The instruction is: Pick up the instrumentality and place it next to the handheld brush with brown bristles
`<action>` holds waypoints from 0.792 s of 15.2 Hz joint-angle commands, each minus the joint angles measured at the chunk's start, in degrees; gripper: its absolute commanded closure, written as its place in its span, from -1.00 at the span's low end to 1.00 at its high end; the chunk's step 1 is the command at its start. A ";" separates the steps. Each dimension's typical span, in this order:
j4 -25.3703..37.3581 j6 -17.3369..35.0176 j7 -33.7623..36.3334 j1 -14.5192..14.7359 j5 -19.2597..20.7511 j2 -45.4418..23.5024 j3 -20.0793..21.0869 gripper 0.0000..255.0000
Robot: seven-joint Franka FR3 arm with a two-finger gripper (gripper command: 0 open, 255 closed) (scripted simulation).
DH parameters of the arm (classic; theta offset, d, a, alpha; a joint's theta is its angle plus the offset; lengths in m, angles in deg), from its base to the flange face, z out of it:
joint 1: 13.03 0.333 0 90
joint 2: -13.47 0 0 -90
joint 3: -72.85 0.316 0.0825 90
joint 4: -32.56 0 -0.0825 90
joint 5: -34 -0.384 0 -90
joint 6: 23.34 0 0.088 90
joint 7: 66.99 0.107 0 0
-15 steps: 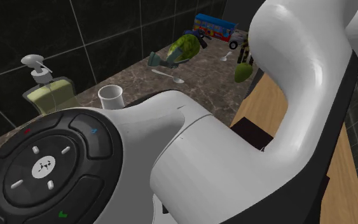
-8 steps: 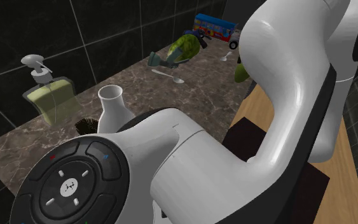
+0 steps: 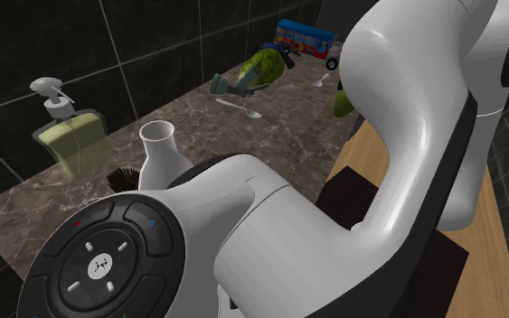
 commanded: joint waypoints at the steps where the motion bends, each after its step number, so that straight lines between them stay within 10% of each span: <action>1: 0.00 0.00 0.00 0.00 0.00 0.00 0.00 -1.00; 12: 5.18 -6.10 -1.85 -0.81 -2.81 2.21 2.19 -1.00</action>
